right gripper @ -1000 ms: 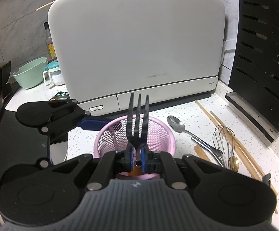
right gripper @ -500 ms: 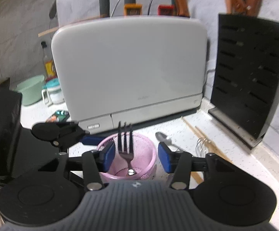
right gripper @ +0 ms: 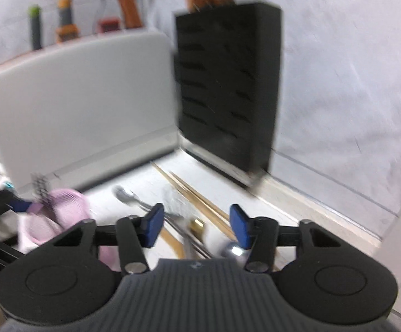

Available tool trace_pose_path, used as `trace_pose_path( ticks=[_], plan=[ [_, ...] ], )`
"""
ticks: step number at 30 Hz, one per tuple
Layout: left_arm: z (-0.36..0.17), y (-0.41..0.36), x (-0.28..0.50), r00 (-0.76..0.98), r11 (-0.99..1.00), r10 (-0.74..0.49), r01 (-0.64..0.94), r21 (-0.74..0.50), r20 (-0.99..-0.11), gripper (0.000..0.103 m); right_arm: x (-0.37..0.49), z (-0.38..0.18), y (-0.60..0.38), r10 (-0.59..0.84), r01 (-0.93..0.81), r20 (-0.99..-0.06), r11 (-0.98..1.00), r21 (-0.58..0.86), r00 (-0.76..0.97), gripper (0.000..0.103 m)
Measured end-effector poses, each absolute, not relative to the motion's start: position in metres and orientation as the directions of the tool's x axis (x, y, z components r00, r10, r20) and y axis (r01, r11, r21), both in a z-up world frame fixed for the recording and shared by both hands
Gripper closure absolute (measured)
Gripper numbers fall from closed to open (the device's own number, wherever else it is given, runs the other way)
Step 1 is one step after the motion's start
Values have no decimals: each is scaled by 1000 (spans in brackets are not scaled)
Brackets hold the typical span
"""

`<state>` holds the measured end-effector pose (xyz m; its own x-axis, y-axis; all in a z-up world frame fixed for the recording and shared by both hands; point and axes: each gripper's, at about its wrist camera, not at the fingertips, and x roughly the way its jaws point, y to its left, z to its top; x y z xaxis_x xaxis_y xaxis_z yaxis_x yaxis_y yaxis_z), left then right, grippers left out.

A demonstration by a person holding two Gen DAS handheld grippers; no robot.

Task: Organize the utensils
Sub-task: 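Open the right tool, release the fork, and move to the whisk, then grasp the whisk handle with the right tool and lift it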

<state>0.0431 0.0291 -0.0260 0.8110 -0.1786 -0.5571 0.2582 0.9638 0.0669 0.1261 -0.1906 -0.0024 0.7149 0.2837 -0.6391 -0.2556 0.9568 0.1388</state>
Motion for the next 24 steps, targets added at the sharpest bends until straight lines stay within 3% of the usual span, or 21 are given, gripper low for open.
trace_pose_path(
  ticks=[6,17,24],
  plan=[
    [-25,27,45,810,966,-169,250,70,-562,6,140,-35,-177,285,-296,-702,949,110,653,61],
    [-29,26,44,819,966,-160,245,83,-552,4,175,-62,-133,284,-360,-731,931,55,621,62],
    [-30,26,46,816,968,-164,241,69,-555,3,194,-67,-123,283,-346,-734,935,70,618,68]
  ],
)
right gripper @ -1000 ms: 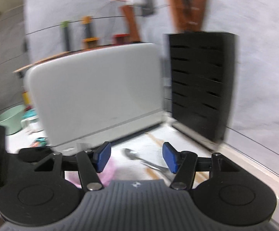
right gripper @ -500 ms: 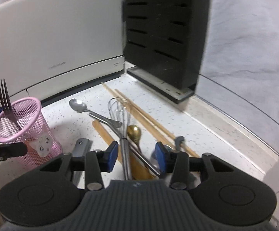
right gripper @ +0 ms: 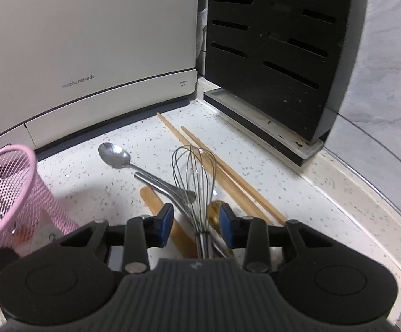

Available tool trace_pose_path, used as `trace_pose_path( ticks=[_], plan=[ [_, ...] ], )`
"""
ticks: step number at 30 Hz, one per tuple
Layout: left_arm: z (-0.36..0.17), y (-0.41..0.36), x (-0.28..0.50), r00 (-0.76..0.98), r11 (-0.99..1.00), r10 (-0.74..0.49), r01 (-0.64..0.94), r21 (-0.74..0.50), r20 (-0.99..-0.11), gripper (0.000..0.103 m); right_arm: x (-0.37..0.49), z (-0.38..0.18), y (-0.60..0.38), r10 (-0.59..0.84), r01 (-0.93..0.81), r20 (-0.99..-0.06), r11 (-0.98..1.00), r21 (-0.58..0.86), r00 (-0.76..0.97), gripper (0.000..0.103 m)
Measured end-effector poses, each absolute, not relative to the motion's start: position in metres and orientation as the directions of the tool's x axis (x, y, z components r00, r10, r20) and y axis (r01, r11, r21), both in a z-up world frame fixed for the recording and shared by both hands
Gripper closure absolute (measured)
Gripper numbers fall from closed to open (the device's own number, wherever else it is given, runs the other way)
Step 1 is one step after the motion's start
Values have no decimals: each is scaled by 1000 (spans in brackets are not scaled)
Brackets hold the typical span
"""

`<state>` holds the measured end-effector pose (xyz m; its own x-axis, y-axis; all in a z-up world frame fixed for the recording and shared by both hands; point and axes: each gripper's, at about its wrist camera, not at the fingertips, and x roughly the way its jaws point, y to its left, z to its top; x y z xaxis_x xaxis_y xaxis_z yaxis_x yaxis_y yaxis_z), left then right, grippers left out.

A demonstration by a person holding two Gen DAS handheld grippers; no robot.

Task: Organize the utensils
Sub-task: 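Grasp the whisk handle with the right tool and lift it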

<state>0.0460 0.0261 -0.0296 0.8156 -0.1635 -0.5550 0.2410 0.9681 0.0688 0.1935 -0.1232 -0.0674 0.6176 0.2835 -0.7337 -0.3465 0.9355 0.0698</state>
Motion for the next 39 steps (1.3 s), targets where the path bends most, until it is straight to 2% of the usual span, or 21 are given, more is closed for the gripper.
trace_pose_path(
  ticks=[4,8,9,23,29,39],
  plan=[
    [-29,26,46,815,968,-163,241,69,-556,3,199,-73,-120,262,-339,-748,939,53,610,72],
    [-29,27,46,815,969,-163,240,68,-557,3,201,-76,-123,264,-329,-756,942,68,599,86],
    [-29,27,46,814,969,-162,239,68,-557,3,201,-76,-123,265,-328,-757,942,71,597,87],
    [-29,28,46,814,969,-162,239,68,-558,3,179,-50,-133,317,-341,-718,933,117,620,89],
    [-28,28,46,814,969,-162,239,67,-558,3,155,-20,-146,381,-354,-654,918,180,653,90],
    [-29,28,48,813,969,-158,238,71,-561,3,128,16,-157,405,-350,-546,913,209,733,90]
  ],
)
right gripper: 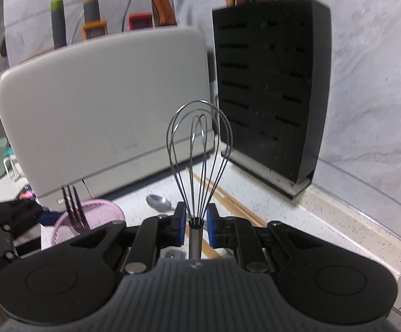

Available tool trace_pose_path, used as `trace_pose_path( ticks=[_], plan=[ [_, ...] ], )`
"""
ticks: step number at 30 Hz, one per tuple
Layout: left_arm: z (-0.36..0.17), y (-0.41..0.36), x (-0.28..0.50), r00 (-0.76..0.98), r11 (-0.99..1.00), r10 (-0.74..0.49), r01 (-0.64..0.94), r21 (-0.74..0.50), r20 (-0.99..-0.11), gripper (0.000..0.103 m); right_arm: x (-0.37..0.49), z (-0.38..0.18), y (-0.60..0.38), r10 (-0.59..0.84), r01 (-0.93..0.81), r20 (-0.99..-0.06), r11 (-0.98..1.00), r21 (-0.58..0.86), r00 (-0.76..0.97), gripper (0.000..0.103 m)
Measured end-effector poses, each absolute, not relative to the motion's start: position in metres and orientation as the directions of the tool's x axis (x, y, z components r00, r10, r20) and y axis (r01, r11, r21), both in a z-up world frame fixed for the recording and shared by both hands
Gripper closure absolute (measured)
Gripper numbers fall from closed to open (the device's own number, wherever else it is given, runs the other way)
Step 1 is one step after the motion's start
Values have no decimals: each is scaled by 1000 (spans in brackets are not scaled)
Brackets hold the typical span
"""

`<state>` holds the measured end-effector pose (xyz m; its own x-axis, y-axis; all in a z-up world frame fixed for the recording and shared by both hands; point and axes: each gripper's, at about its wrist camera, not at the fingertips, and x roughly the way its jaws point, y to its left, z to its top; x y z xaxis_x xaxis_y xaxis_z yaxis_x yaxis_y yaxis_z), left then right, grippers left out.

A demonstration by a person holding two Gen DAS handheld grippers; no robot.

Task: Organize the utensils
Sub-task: 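Grasp the whisk handle with the right tool and lift it, then lower the whisk handle-first into the pink cup and open the right tool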

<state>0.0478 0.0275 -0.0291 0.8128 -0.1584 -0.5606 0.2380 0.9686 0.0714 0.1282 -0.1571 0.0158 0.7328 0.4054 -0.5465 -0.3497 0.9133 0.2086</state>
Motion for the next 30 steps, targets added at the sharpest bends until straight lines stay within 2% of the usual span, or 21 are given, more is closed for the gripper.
trace_pose_path(
  ticks=[10,15,19,30],
  plan=[
    [-30,28,48,813,968,-159,239,74,-560,4,107,50,-179,496,-377,-367,858,349,787,90],
    [-31,27,49,811,968,-158,241,75,-563,4,99,59,-172,549,-436,-303,822,367,779,90],
    [-31,27,50,808,967,-158,243,77,-567,5,97,58,-159,583,-478,-300,802,357,755,90],
    [-30,28,51,805,968,-167,245,62,-569,5,102,38,-132,609,-535,-385,794,290,694,90]
  ],
)
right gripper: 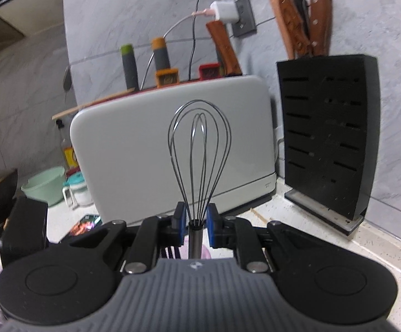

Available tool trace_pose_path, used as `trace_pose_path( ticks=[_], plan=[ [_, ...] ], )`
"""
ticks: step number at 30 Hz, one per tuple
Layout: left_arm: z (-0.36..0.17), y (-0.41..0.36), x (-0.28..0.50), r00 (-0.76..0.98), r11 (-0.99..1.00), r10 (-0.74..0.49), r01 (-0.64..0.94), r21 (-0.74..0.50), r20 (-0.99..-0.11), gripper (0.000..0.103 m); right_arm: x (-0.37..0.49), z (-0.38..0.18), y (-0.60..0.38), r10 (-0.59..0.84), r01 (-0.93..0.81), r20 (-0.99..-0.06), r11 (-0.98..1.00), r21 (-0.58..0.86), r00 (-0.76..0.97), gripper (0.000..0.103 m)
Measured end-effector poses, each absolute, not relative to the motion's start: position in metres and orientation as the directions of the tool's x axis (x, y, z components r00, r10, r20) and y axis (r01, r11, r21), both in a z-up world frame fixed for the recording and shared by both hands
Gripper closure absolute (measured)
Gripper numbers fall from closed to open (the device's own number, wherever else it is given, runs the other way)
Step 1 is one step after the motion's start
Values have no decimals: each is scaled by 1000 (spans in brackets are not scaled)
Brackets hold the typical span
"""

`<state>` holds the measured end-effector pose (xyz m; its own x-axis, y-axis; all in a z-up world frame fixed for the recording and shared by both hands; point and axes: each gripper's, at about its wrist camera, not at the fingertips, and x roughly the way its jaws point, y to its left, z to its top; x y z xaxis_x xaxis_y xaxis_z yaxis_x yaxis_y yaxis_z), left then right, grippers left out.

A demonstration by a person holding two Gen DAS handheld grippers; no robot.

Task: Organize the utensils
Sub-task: 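Lower the whisk handle-first into the pink cup and open the right tool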

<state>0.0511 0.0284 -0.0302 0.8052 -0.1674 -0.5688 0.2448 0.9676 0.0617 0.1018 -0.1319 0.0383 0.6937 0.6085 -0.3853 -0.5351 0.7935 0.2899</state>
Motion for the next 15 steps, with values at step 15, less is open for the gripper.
trace_pose_path(
  ticks=[15],
  plan=[
    [-30,28,51,805,968,-168,244,59,-569,6,107,12,-109,591,-580,-505,789,201,629,90]
  ],
)
